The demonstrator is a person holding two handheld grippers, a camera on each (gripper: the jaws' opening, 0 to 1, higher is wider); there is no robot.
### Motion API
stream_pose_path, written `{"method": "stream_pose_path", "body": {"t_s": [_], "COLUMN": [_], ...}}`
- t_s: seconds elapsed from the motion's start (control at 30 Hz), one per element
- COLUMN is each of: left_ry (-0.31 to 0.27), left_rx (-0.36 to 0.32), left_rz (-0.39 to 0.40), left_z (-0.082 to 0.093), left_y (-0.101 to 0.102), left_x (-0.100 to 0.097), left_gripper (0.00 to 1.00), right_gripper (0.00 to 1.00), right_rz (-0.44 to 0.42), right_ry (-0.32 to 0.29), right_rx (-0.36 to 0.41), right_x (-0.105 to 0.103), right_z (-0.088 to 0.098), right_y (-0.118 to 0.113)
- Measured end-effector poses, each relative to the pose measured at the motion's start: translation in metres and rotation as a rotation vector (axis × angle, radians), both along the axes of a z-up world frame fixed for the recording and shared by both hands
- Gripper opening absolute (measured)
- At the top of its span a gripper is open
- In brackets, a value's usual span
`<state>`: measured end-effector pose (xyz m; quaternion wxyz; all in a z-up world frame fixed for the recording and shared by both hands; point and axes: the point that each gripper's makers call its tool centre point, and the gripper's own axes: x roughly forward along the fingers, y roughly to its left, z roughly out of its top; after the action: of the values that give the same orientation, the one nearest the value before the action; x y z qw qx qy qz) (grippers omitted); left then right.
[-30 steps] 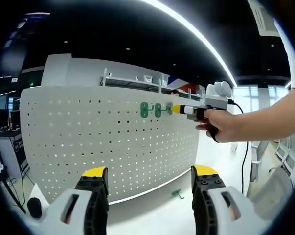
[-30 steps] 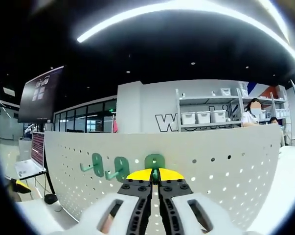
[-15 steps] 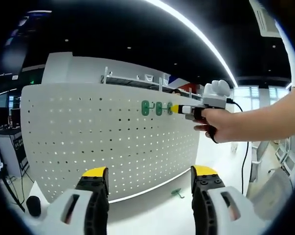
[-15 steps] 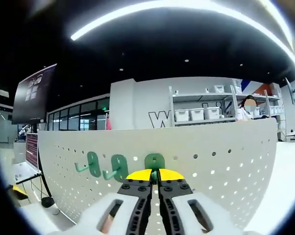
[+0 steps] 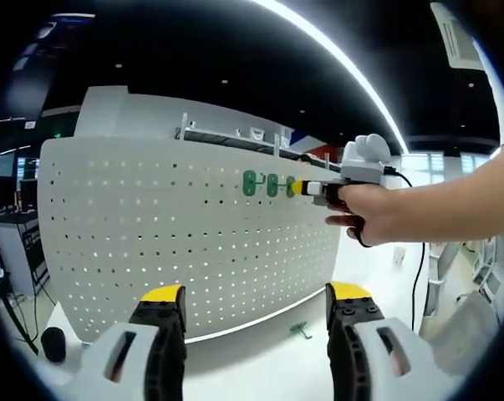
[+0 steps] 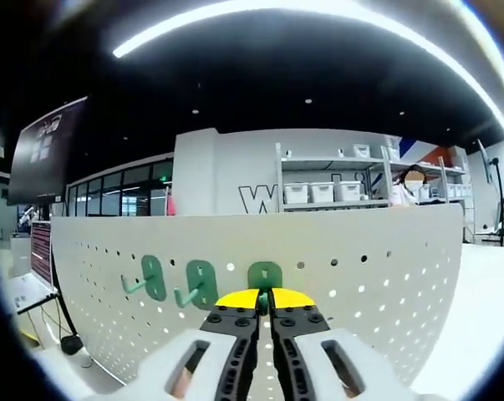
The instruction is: Insert the hook assembly into the mounting plate slot until the hook locks in place.
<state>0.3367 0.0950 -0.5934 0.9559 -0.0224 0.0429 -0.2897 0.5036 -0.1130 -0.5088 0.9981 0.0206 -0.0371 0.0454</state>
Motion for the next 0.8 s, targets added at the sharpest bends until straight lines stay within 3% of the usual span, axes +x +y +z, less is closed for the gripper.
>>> {"method": "stream_pose_path", "body": {"t_s": [0.43,0.47,0.6,0.7,0.73,0.8], "left_ry": [-0.006,-0.006,-0.016,-0.016,-0.017,-0.009], "left_rx": [-0.008,-0.008,-0.001,-0.008,-0.007,-0.006], "left_rz": [0.006,0.005,0.001,0.004,0.006,0.007], "left_z": [0.003,0.004,0.007,0.007,0.007,0.004], "left_y": [0.003,0.002,0.001,0.002,0.002,0.002], "left_x": [0.002,0.002,0.002,0.002,0.002,0.001], "left_gripper": [0.7,0.7,0.7,0.7,0.7,0.7], "right_gripper": [0.07,0.09,0.18,0.23,0.25,0.35], "right_rz": [0.057,0.069,0.087,0.199,0.21,0.24], "right_ry": [0.011,0.021,0.052,0.039,0.06,0.073], "right_rx": [-0.022,-0.055,-0.016,-0.044,-0.044,0.026], "right_x": [-0.002,-0.004,-0.007,-0.013,-0.015,-0.016], "right_z": [0.0,-0.002,-0.011,-0.013,-0.017,-0.021], "right_y": [0.005,0.005,-0.003,0.007,0.006,0.004]}}
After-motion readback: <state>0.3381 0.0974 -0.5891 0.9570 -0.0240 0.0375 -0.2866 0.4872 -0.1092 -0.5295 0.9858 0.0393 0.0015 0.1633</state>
